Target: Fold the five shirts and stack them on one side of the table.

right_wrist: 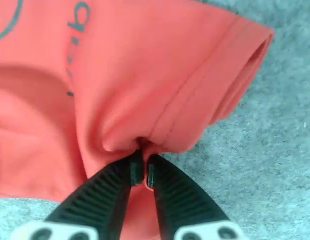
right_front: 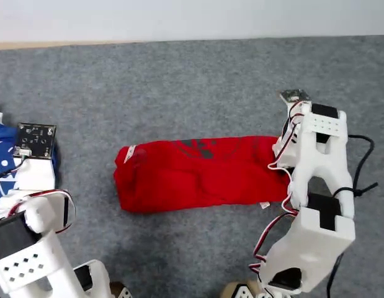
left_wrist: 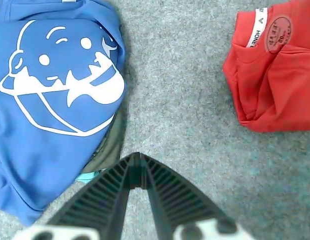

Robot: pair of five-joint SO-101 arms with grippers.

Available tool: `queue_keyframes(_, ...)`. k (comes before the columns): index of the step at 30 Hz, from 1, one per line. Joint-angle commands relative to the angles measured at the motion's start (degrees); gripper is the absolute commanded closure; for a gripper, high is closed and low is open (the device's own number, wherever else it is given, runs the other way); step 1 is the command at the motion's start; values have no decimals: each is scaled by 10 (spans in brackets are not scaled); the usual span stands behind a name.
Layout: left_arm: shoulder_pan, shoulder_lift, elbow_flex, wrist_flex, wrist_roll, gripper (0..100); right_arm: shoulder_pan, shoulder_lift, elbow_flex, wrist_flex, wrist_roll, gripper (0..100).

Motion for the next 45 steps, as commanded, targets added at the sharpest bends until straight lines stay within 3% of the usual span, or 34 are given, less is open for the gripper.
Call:
queue_keyframes(1,-3,-8,-7,4,-1,996,5,-49,-25,4,-1,988)
queue_keyframes(10,-3,-5,-3,-8,-1,996,46,-11,-26,-15,2,981)
queue_keyframes(17,-3,-4,-3,-8,-1,996,44,-2,-26,-10,-1,820)
queue_keyframes(29,-3,-7,-2,-5,2,996,23,41,-45,-51,-1,821)
queue_keyframes(36,-3,-8,-2,-4,3,996,2,135,-157,21,-51,820)
queue_keyframes(45,-3,-8,-2,-4,3,996,-23,230,-252,53,-55,847)
